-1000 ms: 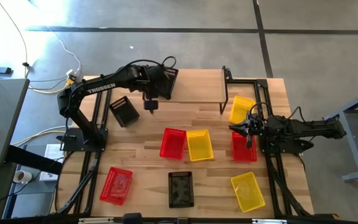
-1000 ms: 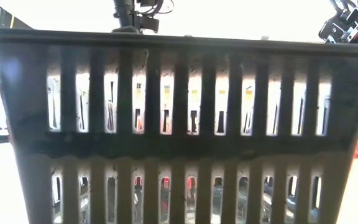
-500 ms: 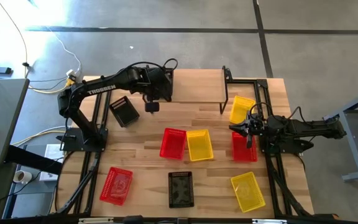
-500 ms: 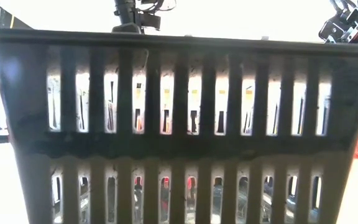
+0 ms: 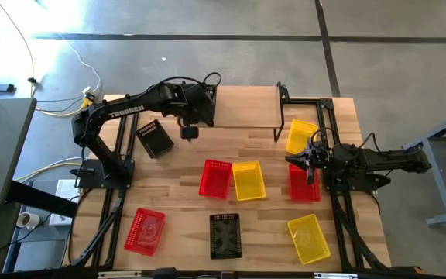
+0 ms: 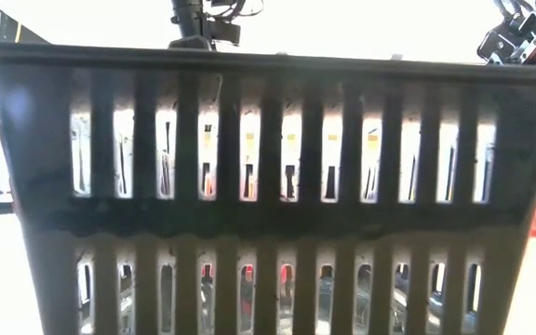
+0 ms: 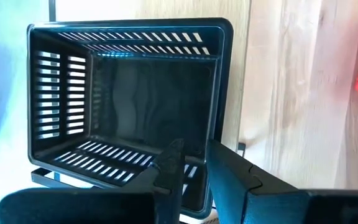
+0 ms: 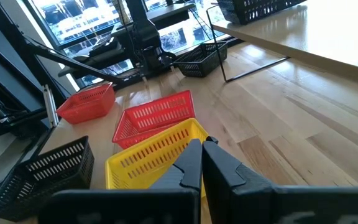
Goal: Stack baskets on shelf by color
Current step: Put the middle left black basket on the shelf, then put the top yellow basket on the shelf
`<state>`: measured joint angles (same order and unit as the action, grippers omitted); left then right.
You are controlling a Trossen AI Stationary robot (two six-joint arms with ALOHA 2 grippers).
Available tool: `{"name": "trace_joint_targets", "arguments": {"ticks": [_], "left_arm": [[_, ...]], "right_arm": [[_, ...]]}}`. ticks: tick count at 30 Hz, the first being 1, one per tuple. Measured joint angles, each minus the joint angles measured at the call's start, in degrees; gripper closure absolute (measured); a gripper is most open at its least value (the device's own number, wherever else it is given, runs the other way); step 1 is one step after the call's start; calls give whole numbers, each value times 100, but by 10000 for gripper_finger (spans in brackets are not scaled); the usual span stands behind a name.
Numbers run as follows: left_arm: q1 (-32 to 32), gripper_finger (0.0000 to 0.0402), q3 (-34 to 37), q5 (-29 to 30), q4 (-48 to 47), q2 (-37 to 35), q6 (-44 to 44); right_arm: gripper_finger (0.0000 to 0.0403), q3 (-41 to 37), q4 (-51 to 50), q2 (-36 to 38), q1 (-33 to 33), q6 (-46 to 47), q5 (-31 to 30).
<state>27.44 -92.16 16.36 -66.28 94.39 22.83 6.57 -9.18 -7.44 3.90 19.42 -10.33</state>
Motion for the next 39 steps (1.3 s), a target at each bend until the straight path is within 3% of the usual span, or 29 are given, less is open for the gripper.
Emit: {"name": "trace_joint_targets", "arguments": {"ticks": [6, 14, 19, 23, 28, 35, 39], "left_arm": [[2, 342, -133, 179, -24, 0, -13], [2, 342, -916, 183, -262, 0, -106], [-33, 342, -1614, 84, -591, -4, -863], [-48, 342, -2022, -482, -814, -73, -1617], [-208, 342, -2037, -1302, -1300, -249, -2837], [-921, 342, -2037, -884, -1410, -318, -3908], [-1371, 342, -2030, -590, -1410, -321, -4485]], "right_arm": [[402, 0, 0, 0, 2, 0, 0], [402, 0, 1, 0, 0, 0, 0], [402, -2, 0, 2, 0, 0, 0], [402, 0, -1, 0, 0, 2, 0], [402, 0, 1, 0, 0, -26, 0], [402, -1, 1, 1, 0, -393, -1], [402, 0, 14, 0, 0, -122, 0]]}}
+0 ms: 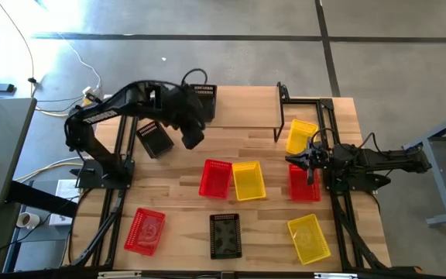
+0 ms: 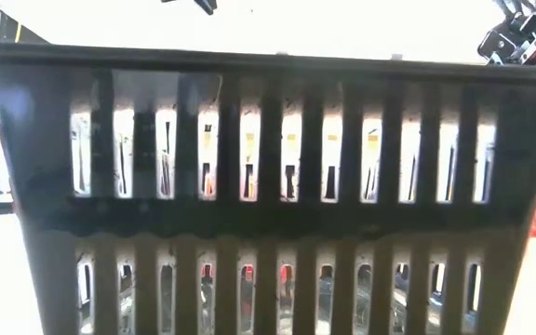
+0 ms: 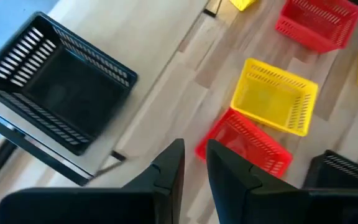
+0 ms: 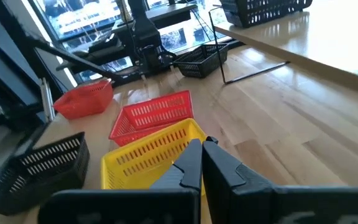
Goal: Stack baskets on shelf by color
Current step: Put the top yellow basket on the shelf
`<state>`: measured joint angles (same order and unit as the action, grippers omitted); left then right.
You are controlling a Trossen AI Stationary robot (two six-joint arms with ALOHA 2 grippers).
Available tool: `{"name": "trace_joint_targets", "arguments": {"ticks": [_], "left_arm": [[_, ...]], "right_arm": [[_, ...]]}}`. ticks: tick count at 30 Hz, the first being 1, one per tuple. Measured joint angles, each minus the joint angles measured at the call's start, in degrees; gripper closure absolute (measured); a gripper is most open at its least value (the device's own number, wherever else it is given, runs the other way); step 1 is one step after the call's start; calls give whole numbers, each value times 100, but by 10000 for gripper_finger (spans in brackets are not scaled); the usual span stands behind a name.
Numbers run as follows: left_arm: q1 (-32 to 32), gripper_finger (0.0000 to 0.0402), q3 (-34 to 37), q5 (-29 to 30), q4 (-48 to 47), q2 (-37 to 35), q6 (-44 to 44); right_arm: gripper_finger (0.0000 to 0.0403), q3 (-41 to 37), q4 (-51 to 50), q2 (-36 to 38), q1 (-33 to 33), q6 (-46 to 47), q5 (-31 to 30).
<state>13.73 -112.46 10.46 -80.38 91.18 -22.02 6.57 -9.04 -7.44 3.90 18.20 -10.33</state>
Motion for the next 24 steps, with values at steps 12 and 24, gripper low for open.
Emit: {"name": "trace_joint_targets", "arguments": {"ticks": [12, 24], "left_arm": [[-1058, 342, 1021, 518, 94, -35, -1867], [-1748, 342, 2024, 611, 261, -39, -2906]], "right_arm": [[402, -1, 258, 0, 2, 1751, 1], [402, 0, 2385, 2, 1, 1133, 366]]}}
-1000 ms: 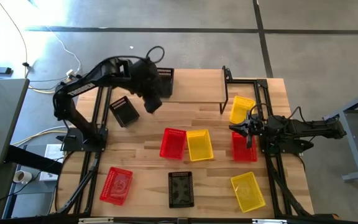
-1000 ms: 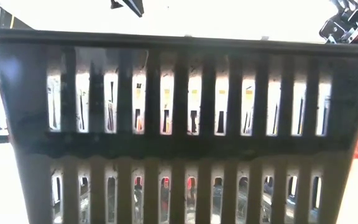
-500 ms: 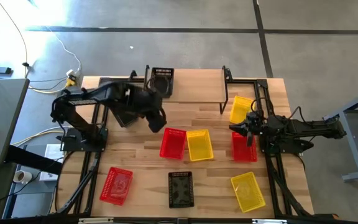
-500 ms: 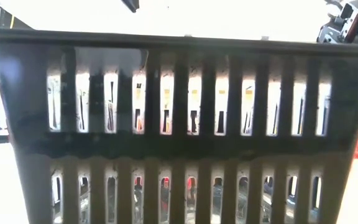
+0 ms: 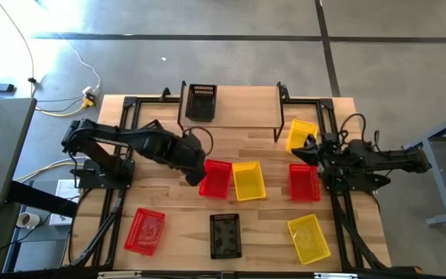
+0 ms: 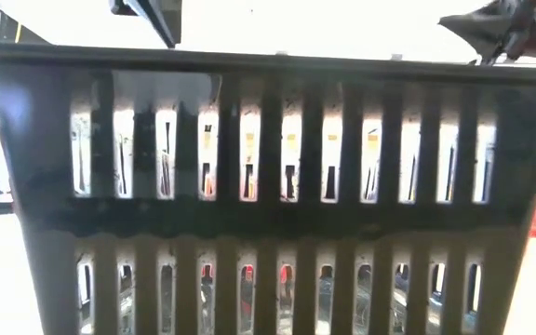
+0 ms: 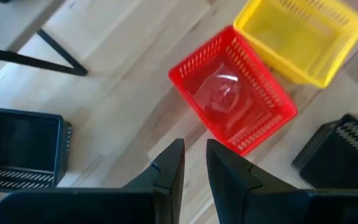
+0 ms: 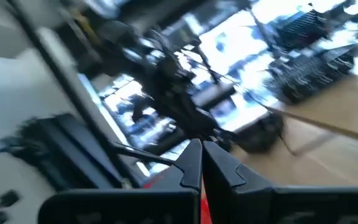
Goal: Stack baskets on shelf by color
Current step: Put the top yellow basket on the shelf
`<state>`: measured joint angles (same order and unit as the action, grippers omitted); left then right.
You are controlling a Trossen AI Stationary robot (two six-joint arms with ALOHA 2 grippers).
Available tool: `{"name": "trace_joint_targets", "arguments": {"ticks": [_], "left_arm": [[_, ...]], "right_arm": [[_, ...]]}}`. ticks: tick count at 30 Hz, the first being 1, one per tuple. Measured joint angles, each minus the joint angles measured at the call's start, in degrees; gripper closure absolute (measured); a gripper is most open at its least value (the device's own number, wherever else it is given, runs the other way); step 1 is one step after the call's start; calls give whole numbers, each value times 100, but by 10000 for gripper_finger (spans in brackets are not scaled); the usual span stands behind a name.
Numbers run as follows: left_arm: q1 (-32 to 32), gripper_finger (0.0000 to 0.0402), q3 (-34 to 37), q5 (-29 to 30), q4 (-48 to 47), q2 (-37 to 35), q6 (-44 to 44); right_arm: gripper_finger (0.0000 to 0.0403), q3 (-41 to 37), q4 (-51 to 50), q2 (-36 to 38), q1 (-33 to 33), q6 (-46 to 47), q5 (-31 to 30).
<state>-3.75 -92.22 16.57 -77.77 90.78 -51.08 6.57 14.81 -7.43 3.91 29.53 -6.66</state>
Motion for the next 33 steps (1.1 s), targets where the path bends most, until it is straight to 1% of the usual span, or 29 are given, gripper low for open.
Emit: {"name": "trace_joint_targets", "arguments": {"ticks": [2, 4, 9, 11, 15, 20, 23, 27, 30, 33], "left_arm": [[-93, 342, 116, 75, -3, -9, 8], [-143, 342, 196, 83, -26, -75, 62], [-168, 342, 433, 162, -45, -430, 331], [-166, 342, 560, 233, -44, -689, 409], [-104, 342, 797, 424, 92, -1231, 631], [29, 342, 1187, 429, 511, -1905, 1041], [132, 342, 1470, 427, 1048, -2250, 1404], [323, 342, 1846, 279, 1972, -2604, 1980], [486, 342, 2075, -42, 2574, -2751, 2460], [661, 342, 2260, -495, 3107, -2835, 2900]], "right_arm": [[402, 0, 258, 0, 1, 35, 25], [402, 10, 443, 0, 1, 64, -118], [402, 135, 489, 0, -1, 479, -1045], [402, 188, 476, -2, -3, 546, -1292], [402, 305, 470, -2, -3, 296, -1311], [402, 707, 290, -72, -3, -238, -1331], [402, 1230, -689, -228, -3, -416, -1614], [402, 2177, -2691, -688, -6, -297, -2094], [402, 2899, -4179, -1127, -17, -153, -2263], [402, 3530, -5534, -1588, -17, 165, -2285]]}}
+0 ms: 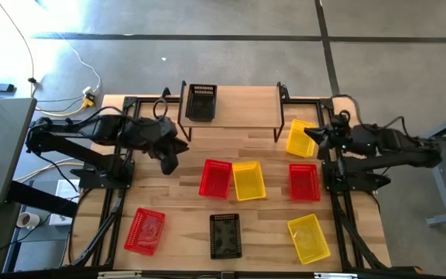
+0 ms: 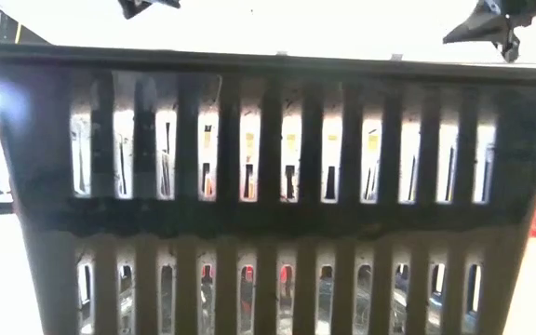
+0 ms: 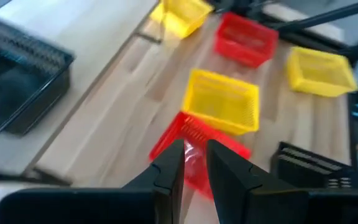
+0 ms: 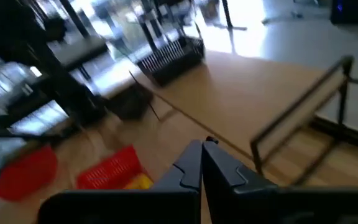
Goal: Stack baskets on shelf by color
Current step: Put the top yellow basket on the shelf
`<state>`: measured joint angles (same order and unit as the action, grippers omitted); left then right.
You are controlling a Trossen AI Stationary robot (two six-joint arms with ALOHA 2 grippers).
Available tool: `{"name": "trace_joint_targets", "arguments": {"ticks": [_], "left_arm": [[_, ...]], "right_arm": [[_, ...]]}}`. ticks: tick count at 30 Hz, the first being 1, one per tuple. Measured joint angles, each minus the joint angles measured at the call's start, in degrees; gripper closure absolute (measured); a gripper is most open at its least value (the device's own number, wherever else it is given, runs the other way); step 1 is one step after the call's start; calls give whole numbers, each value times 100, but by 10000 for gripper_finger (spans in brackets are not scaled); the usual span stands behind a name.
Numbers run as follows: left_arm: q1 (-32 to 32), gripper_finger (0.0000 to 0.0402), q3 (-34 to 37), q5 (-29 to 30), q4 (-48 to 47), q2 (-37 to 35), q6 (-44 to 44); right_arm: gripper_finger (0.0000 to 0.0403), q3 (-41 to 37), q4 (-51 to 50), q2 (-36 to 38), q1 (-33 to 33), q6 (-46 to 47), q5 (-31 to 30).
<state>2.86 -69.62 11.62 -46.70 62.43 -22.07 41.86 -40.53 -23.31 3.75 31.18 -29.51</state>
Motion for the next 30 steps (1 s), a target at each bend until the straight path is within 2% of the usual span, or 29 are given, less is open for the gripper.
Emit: {"name": "trace_joint_targets", "arguments": {"ticks": [5, 8, 11, 17, 21, 30], "left_arm": [[248, 342, 50, -1061, 736, -13, 649], [377, 342, 50, -1635, 1158, -13, 908], [475, 342, 50, -1927, 1374, -13, 1059], [604, 342, 50, -2020, 1341, -13, 1138], [618, 342, 49, -2021, 1340, -13, 1181], [618, 342, 48, -2031, 1002, -11, 1181]], "right_arm": [[402, 662, -1375, -716, 0, 484, 159], [401, 837, -1825, -1145, 0, 762, 409], [385, 886, -2084, -1539, 0, 1006, 684], [322, 888, -2613, -2347, 0, 1508, 830], [293, 888, -2648, -2882, -2, 1276, 857], [281, 888, -2648, -4100, -480, 978, 1093]]}}
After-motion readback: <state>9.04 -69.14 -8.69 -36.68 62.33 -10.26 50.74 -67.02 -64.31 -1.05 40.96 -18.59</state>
